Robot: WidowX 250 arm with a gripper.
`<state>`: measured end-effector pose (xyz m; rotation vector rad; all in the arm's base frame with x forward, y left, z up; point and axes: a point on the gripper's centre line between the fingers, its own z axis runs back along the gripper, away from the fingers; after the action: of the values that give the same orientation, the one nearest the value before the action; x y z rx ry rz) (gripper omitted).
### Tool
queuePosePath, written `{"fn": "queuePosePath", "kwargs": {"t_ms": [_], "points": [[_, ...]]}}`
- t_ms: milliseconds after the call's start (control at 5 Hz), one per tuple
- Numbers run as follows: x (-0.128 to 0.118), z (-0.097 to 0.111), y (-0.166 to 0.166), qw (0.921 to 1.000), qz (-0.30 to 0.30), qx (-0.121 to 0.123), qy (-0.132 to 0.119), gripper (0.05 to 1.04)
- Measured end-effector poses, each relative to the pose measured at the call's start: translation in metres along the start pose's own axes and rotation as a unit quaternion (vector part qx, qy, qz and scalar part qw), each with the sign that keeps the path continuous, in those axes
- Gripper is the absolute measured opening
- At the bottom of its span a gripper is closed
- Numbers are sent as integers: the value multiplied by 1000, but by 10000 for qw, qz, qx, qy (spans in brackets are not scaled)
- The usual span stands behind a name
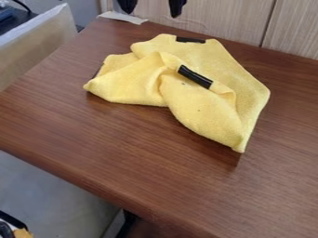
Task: Fold the cloth from left to right
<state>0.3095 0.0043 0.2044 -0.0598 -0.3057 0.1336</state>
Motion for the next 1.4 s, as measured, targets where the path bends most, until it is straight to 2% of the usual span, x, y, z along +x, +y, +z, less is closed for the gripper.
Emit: {"fn": "queuePosePath", "kwargs": {"t_ms": [200,600,800,1000,1200,1400], "points": [[-2,-9,1,9999,8,16,152,1001],[0,-31,43,9987,361,178,297,1001],[-4,-50,64,9969,594,229,458,1001],[-9,-73,80,9970,533,296,468,1001],[-12,-90,98,9969,618,303,377,1001],[-14,-105,102,9964,644,206,514,1001]]}}
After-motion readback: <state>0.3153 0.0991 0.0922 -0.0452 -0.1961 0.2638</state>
